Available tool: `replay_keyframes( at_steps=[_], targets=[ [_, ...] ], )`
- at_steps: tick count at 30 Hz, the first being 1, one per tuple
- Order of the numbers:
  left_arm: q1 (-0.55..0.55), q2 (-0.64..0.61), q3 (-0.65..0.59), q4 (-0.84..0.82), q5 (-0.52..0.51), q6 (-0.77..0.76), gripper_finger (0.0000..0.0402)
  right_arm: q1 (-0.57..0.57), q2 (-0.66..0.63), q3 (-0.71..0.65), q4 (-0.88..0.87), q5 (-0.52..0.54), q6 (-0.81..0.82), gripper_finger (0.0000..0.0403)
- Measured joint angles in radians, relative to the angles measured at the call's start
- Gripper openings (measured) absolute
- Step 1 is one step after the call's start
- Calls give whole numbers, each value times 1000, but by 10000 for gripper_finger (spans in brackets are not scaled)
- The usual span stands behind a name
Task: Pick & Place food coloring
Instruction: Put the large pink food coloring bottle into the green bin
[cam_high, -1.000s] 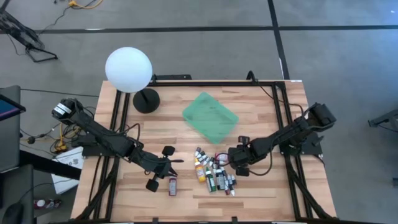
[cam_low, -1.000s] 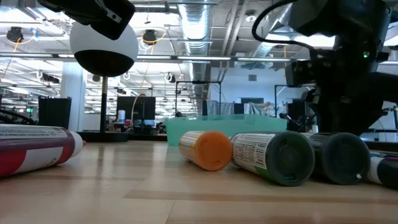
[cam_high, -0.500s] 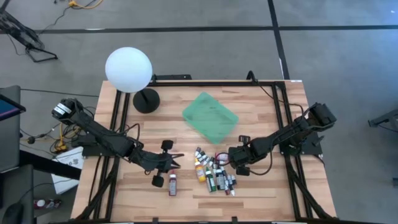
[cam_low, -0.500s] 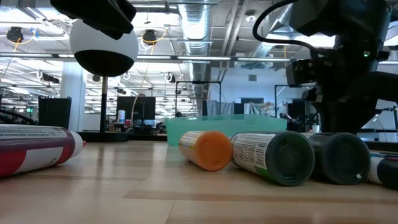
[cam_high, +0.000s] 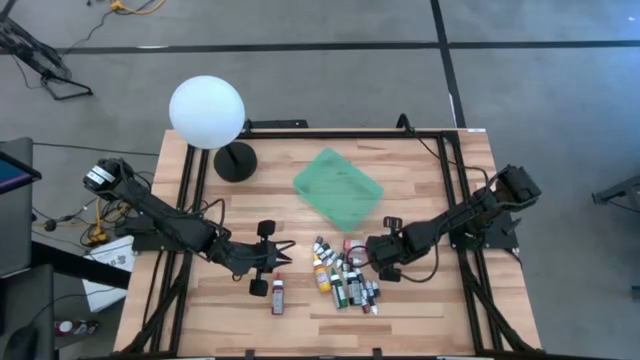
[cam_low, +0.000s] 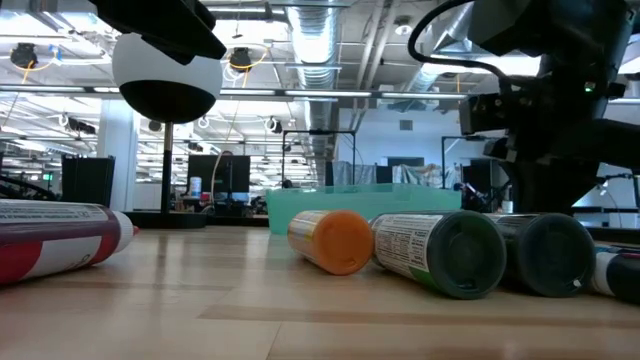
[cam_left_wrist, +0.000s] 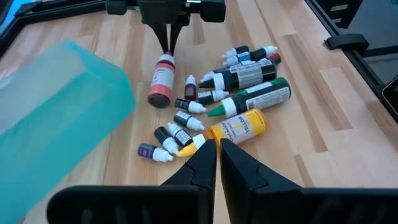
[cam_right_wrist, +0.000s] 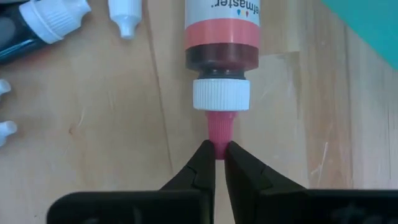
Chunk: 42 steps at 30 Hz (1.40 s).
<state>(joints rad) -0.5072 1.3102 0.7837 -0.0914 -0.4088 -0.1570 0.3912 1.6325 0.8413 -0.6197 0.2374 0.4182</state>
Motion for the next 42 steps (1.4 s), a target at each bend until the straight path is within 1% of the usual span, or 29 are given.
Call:
replay_keyframes(
  at_steps=[4, 10, 21, 27, 30, 37, 40, 42],
  targets=[
    [0, 0, 0, 0, 0, 0, 16, 15, 0, 0, 0, 6, 0, 7],
    [0, 0, 0, 0, 0, -2, 16, 44, -22, 0, -8, 51, 27, 10],
    [0, 0, 0, 0, 0, -2, 16, 102, -174, 0, 6, 158, 53, 7],
    [0, 0, 0, 0, 1, -4, 16, 106, -208, 0, 46, 183, 44, 1],
    [0, 0, 0, 0, 1, -5, 16, 104, -206, 0, 65, 185, 20, 1],
    [0, 0, 0, 0, 1, -6, 16, 82, -206, 0, 111, 166, 18, 1],
    [0, 0, 0, 0, 2, -5, 16, 64, -192, 1, 181, 134, 1, 4],
    [0, 0, 0, 0, 2, -6, 16, 45, -160, 1, 227, 100, -25, 17]
  ],
)
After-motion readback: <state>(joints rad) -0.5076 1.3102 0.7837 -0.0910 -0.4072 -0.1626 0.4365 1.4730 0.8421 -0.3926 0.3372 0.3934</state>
